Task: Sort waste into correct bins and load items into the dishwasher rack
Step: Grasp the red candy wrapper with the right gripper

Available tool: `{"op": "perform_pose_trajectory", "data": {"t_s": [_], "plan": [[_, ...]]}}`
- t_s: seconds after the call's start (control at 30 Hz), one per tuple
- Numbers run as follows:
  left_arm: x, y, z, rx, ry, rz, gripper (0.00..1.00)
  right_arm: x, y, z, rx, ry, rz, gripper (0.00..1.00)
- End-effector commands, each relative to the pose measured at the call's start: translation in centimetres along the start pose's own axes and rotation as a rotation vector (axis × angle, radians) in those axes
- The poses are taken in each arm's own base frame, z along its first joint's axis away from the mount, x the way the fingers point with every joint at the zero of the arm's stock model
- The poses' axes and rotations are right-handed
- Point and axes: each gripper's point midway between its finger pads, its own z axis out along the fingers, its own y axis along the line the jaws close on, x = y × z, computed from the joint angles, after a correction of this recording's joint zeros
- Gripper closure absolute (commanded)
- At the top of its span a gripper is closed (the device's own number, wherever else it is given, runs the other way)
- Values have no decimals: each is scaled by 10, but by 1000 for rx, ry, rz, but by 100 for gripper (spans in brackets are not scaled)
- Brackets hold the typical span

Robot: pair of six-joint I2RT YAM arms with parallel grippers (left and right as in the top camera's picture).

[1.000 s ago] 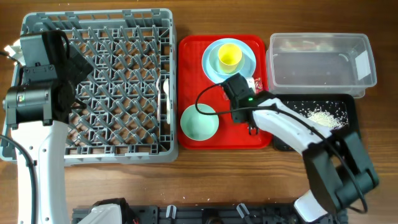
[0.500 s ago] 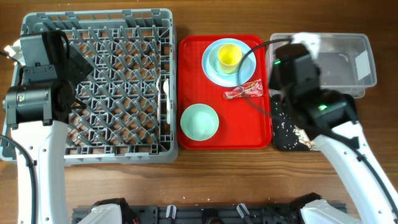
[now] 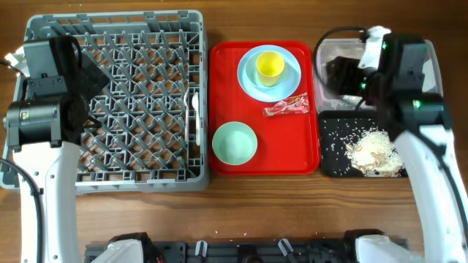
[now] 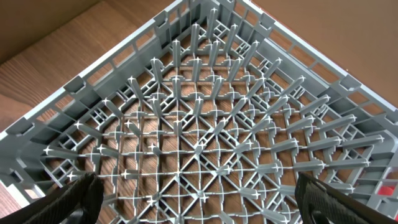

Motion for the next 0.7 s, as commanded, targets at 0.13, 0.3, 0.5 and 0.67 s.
{"op": "perform_pose_trajectory", "data": {"t_s": [0.13,0.3,0.5,0.67], "plan": [[-5,3,-2,-6,-17,-20,0,109,39,78,33,353,-182,30],[-5,3,-2,-6,-17,-20,0,159,25,153,54,505,-235,22],[-5,3,-2,-6,-17,-20,0,188,19,195,33,553,-249,27],[-5,3,-2,-6,-17,-20,0,221,9,169,74,726,-177,81]]}}
